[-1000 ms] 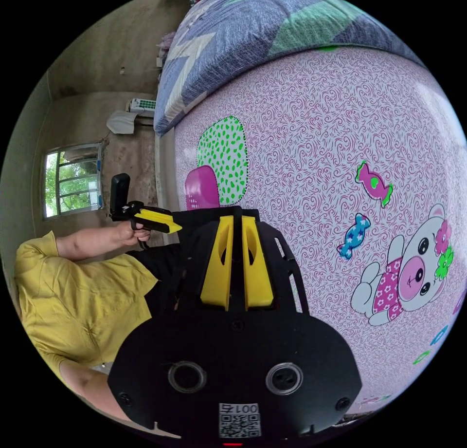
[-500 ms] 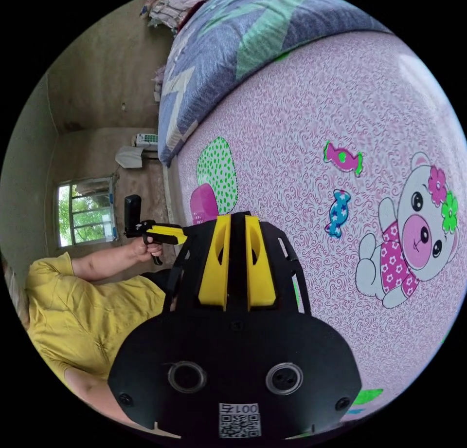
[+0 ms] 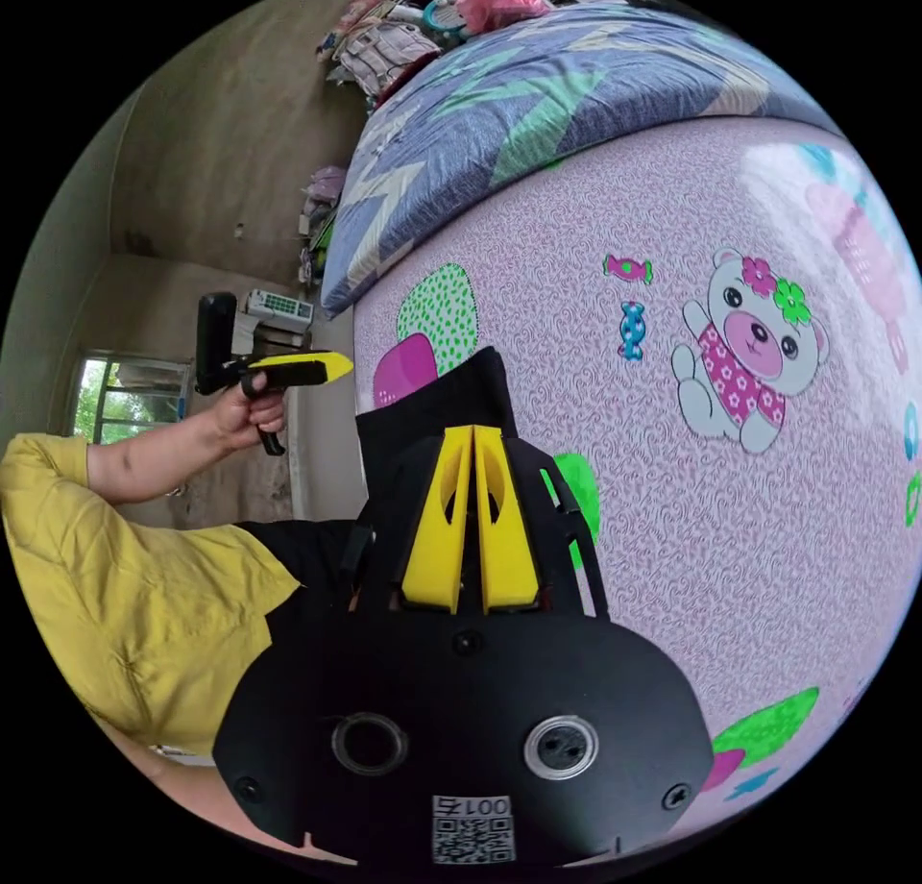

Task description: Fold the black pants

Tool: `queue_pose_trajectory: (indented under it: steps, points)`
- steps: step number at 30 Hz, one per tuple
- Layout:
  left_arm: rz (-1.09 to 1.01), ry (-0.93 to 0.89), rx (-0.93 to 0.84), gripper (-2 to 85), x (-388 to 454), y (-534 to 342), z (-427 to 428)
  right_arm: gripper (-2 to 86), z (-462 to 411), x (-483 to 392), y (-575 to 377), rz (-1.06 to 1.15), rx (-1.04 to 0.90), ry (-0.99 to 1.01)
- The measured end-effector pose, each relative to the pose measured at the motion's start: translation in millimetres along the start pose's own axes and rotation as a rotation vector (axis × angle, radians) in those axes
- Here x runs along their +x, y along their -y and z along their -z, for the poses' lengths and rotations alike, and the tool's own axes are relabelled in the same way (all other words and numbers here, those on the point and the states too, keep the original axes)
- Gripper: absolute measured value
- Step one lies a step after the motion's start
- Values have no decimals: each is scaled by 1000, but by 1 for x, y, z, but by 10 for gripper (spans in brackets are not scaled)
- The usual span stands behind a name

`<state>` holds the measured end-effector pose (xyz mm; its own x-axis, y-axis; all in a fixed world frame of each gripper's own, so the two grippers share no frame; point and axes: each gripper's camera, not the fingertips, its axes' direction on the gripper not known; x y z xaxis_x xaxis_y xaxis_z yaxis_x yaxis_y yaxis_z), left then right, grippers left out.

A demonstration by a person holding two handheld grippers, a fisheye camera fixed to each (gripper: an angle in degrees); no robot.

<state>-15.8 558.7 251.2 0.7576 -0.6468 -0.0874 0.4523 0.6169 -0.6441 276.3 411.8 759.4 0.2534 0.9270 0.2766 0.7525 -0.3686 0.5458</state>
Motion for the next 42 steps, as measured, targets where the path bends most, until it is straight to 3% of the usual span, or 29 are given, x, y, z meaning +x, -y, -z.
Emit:
queue_pose_trajectory:
  steps: [7, 15, 21, 28, 33, 38, 42]
  points:
    - [-289, 29, -183, -13, 81, 32, -104, 4, -11, -39, -89, -124, 118, -169]
    - [-337, 176, -240, -14, 90, 41, -165, 2, -36, -58, -123, -226, 92, -254]
    - [-255, 112, -215, -15, 86, 41, -182, 2, -26, -77, -158, -392, 216, -261]
    - [-225, 118, -203, -14, 98, 42, -192, 2, 38, -140, -277, -375, 506, -147]
    - [-260, 118, -154, -14, 115, 31, -179, 4, 70, -153, -428, -708, 794, -68]
    - [-323, 127, -199, -13, 149, 8, -202, 5, 81, -187, -601, -1098, 1227, -74]
    - [-417, 82, -312, -13, 207, -19, -262, 4, 91, -209, -685, -1268, 1308, -212]
